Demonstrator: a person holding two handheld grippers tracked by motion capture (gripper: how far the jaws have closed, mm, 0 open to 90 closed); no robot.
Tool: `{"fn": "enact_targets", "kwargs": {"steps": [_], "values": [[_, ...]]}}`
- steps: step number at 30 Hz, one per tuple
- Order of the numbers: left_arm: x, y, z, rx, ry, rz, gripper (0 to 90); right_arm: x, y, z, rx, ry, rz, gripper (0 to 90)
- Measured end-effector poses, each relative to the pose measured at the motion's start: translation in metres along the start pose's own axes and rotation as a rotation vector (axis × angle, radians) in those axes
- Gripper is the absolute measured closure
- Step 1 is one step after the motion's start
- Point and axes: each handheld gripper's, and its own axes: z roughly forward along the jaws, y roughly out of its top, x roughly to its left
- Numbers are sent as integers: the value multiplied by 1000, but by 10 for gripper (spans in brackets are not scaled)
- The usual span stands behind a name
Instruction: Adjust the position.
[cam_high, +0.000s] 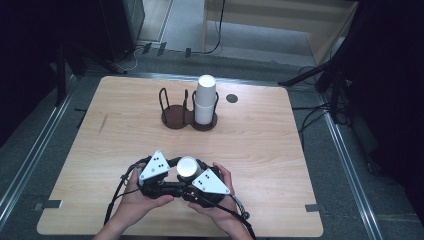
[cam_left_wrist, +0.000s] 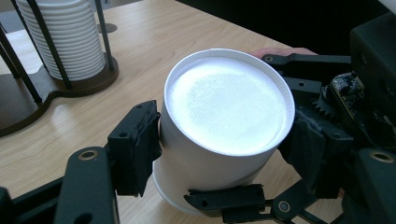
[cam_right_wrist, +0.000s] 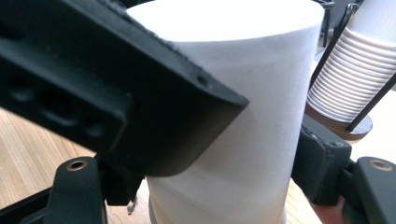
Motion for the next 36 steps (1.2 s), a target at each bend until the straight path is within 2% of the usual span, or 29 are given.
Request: {"fn": "enact_targets", "kwargs": {"steps": [7,9,11,16,20,25,28,30,31,33,34,36], "values": [[0,0,-1,0,7,8,337,0,0,0,5,-3,-5,277],[0,0,-2,-6,3,8,352,0,0,0,4,6,12,259],[0,0,-2,-8,-1,6,356,-1,0,0,2,5,9,249],[4,2,-6,-33,-11,-19,364,1,1,0,26,-22,0,190],[6,3,-8,-40,-19,-35,365,1,-1,2,45,-34,-7,184],[8,3,-9,-41,-23,-44,355,2,-1,1,26,-37,-31,214],[8,4,-8,-7,-21,-46,336,5,-3,0,32,-42,-69,258],[9,5,-8,2,-24,-50,332,6,-3,0,35,-41,-70,264],[10,5,-8,11,-32,-68,326,6,-5,1,32,-42,-84,272],[11,6,-8,18,-39,-78,324,6,-5,1,36,-44,-92,274],[12,7,-8,40,-57,-98,301,7,-5,1,30,-48,-118,277],[12,8,-7,56,-62,-102,269,8,-5,1,26,-46,-127,278]]}}
